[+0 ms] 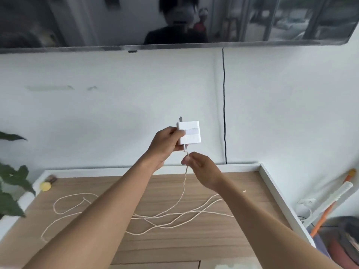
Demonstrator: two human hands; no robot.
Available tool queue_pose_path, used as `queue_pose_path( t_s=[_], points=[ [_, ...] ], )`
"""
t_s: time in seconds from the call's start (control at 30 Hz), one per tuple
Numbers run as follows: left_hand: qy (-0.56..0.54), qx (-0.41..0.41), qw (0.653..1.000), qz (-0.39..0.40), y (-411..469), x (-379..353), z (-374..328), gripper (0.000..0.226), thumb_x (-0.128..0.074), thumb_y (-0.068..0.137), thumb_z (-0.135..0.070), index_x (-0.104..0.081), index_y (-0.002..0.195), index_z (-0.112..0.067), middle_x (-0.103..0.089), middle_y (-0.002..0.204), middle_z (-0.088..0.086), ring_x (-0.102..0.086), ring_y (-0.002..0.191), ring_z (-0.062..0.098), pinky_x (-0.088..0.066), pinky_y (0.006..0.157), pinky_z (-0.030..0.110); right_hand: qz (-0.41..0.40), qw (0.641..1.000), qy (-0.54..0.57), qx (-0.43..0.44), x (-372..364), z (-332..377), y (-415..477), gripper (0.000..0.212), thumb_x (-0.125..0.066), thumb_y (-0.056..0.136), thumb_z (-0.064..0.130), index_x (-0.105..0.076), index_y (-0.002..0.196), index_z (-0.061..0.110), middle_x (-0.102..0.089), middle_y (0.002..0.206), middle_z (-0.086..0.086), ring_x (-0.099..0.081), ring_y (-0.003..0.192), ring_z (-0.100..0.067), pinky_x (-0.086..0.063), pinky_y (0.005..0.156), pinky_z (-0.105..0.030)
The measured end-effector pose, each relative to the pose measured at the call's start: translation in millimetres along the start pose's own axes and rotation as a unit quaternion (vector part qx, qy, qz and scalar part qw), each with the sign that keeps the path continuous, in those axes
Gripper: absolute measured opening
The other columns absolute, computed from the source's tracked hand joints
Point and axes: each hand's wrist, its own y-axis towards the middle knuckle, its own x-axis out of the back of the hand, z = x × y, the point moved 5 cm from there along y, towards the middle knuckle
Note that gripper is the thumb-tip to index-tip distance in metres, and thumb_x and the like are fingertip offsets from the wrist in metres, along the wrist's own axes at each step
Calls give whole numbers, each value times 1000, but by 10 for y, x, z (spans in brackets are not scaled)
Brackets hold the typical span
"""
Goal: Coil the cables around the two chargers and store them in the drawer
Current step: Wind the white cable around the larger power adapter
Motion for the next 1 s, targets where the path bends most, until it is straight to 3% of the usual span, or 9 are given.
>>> queue_pose_path(
  t_s=[0.1, 0.2, 0.3, 0.4, 0.5, 0.63, 0.77, 0.87, 1.0],
  points=[
    [-40, -3, 999, 8, -216, 396, -110, 22, -55, 95, -17, -65, 100, 2, -66, 91, 14, -66, 75, 29, -58, 76, 36, 11, 1000, 0, 29, -253, 250, -21, 25, -45, 100, 26, -62, 82, 22, -72, 85, 1, -65, 90, -16, -49, 87, -29],
    [6, -8, 998, 55, -445, 727, -141, 29, -55, 96, -20, -64, 101, 6, -61, 86, 19, -63, 71, 27, -54, 71, 32, 18, 999, -25, 35, -436, 446, -25, 24, -47, 99, 22, -60, 79, 25, -69, 77, 8, -66, 79, -4, -50, 83, -25],
    [40, -14, 994, 100, -622, 945, -113, 25, -53, 98, -20, -64, 96, 3, -53, 82, 19, -59, 69, 26, -54, 73, 32, 36, 994, -94, 37, -557, 622, -3, 34, -42, 96, 12, -58, 75, 33, -65, 73, 11, -59, 65, 1, -47, 68, -18],
    [70, -19, 992, 99, -721, 1128, -60, 21, -54, 98, -19, -69, 94, -5, -53, 78, 10, -61, 71, 19, -55, 76, 28, 60, 985, -155, 37, -596, 777, 43, 25, -43, 90, 15, -58, 71, 21, -63, 70, 1, -48, 53, -4, -38, 52, -16],
    [157, -39, 980, 118, -791, 1234, 14, 17, -55, 97, -18, -70, 102, -13, -66, 83, -9, -63, 76, 0, -51, 71, 14, 57, 986, -154, 29, -573, 908, 108, 23, -54, 83, 14, -62, 64, 23, -59, 65, 0, -45, 55, -11, -39, 55, -22],
    [215, -67, 965, 133, -862, 1278, 89, 19, -55, 97, -20, -69, 110, -20, -71, 93, -16, -63, 83, -7, -43, 73, 6, 99, 976, -194, 10, -584, 989, 125, 22, -49, 86, 7, -70, 82, 16, -64, 75, 2, -52, 58, -14, -45, 61, -28],
    [272, -86, 948, 137, -892, 1254, 148, 20, -58, 95, -26, -71, 109, -18, -69, 89, -9, -59, 77, 1, -45, 72, 15, 119, 972, -200, -17, -530, 1060, 107, 18, -57, 89, 20, -70, 79, 12, -56, 67, 3, -47, 58, -11, -42, 60, -26],
    [300, -92, 942, 120, -859, 1250, 171, 22, -61, 92, -33, -71, 106, -20, -68, 96, 1, -64, 75, 9, -53, 72, 29, 110, 962, -248, -19, -569, 1185, 139, 20, -54, 88, 18, -67, 74, 13, -55, 67, 3, -45, 60, -12, -37, 57, -25],
    [290, -106, 948, 71, -827, 1261, 161, 20, -63, 90, -31, -68, 105, -19, -66, 99, -9, -69, 76, 10, -57, 68, 31, 74, 962, -262, -21, -607, 1281, 169, 25, -52, 89, 17, -66, 68, 18, -58, 69, -1, -46, 62, -17, -35, 55, -26]
  ],
)
